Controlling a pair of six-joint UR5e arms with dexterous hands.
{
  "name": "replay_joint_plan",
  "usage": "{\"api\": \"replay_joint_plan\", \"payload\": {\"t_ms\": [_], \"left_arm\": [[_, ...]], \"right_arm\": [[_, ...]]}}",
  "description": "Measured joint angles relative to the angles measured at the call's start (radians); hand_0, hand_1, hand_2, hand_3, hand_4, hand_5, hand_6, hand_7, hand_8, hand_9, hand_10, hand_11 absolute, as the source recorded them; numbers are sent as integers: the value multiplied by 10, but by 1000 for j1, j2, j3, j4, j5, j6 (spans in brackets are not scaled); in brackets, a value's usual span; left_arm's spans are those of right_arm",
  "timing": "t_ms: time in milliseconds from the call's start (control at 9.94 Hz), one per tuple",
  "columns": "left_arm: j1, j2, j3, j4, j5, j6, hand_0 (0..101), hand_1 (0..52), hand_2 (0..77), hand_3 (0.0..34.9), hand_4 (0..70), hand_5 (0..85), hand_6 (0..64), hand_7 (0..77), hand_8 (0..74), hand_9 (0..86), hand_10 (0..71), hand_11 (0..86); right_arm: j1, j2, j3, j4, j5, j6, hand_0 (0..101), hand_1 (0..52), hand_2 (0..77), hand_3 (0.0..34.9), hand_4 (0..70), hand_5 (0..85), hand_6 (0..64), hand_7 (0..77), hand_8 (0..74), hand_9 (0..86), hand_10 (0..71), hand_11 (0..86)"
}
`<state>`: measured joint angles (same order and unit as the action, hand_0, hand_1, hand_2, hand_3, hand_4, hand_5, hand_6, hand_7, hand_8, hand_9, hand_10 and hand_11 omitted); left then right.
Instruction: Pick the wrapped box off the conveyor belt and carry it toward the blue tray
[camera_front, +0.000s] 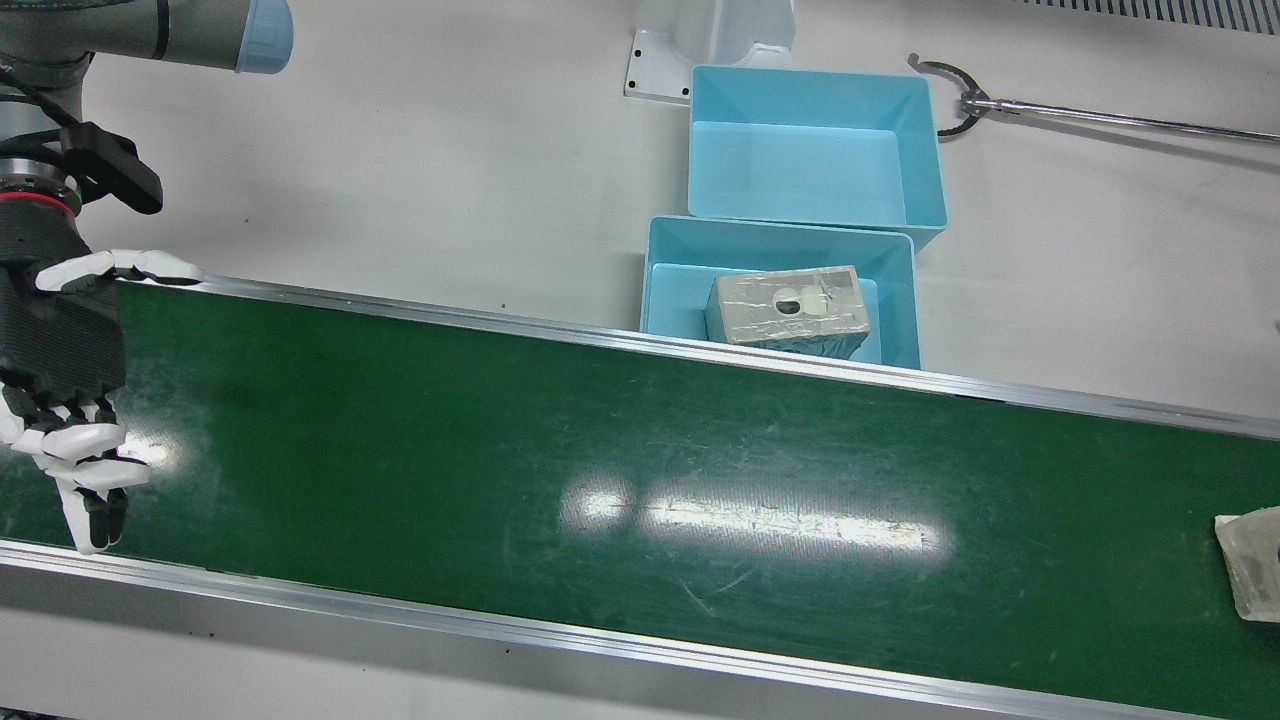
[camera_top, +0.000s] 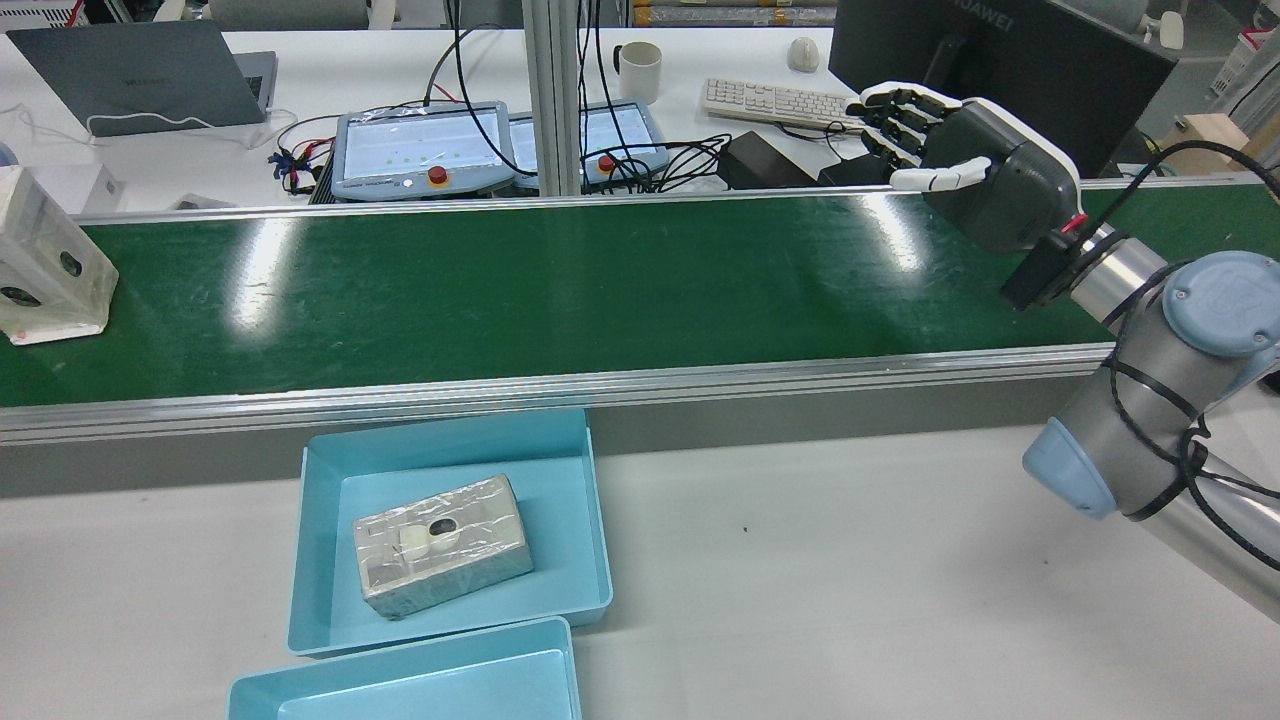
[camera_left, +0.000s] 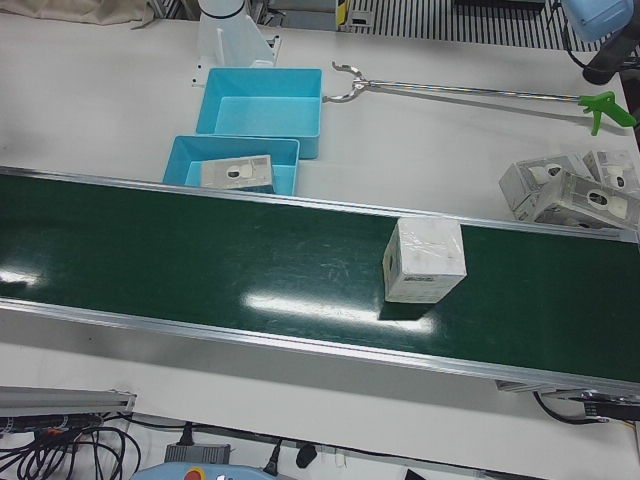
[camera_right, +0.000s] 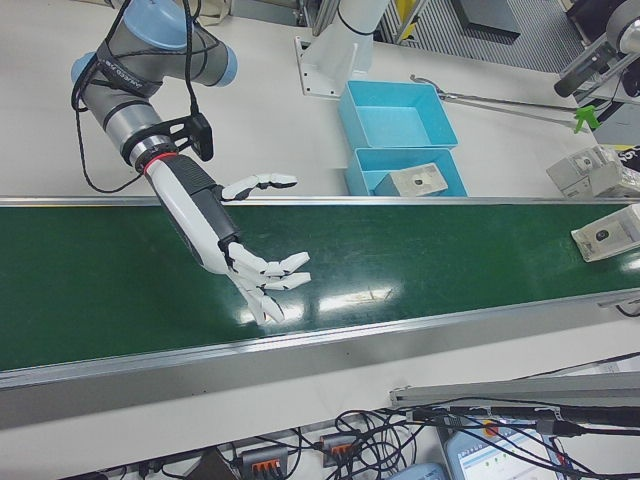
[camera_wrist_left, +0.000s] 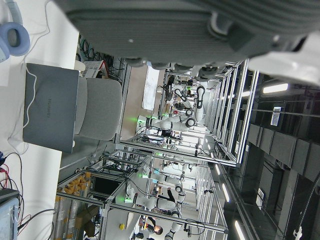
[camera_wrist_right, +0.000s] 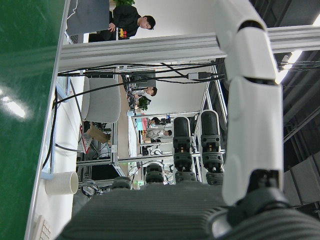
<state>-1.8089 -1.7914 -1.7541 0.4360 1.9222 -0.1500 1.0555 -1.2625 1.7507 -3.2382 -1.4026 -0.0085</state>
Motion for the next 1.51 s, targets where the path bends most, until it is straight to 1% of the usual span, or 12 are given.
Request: {"api": "replay_joint_plan", "payload": {"t_ms": [402, 503, 603, 804, 1307, 1408, 1508], "left_arm": [[0, 0, 0, 0, 0, 0, 0, 0, 5, 0, 0, 11, 0, 0, 0, 0, 5, 0], [0, 0, 0, 0, 0, 0, 0, 0, 5, 0, 0, 11, 0, 0, 0, 0, 5, 0], [0, 0, 0, 0, 0, 0, 0, 0, 5, 0, 0, 11, 0, 0, 0, 0, 5, 0], [0, 0, 0, 0, 0, 0, 0, 0, 5, 0, 0, 11, 0, 0, 0, 0, 5, 0], [0, 0, 0, 0, 0, 0, 0, 0, 5, 0, 0, 11, 0, 0, 0, 0, 0, 0], [0, 0, 0, 0, 0, 0, 0, 0, 5, 0, 0, 11, 0, 0, 0, 0, 5, 0], [0, 0, 0, 0, 0, 0, 0, 0, 5, 0, 0, 11, 0, 0, 0, 0, 5, 0]], "right_arm": [[1, 0, 1, 0, -1, 1, 492, 164, 191, 88, 185, 322, 76, 267, 16, 82, 0, 16], [1, 0, 2, 0, -1, 1, 487, 136, 175, 86, 180, 322, 76, 267, 22, 82, 0, 16], [1, -1, 4, 0, -1, 1, 486, 136, 153, 90, 185, 322, 76, 267, 16, 82, 0, 16], [1, -1, 6, 0, -1, 0, 486, 142, 142, 88, 185, 322, 76, 267, 16, 82, 0, 16], [3, -1, 18, -2, -1, 1, 486, 136, 153, 85, 185, 322, 71, 267, 16, 71, 0, 16], [3, -2, 20, -2, -2, 1, 486, 136, 153, 102, 185, 322, 71, 267, 16, 71, 0, 16], [3, -2, 21, -2, -2, 1, 486, 136, 153, 102, 185, 322, 71, 267, 16, 71, 0, 16]]}}
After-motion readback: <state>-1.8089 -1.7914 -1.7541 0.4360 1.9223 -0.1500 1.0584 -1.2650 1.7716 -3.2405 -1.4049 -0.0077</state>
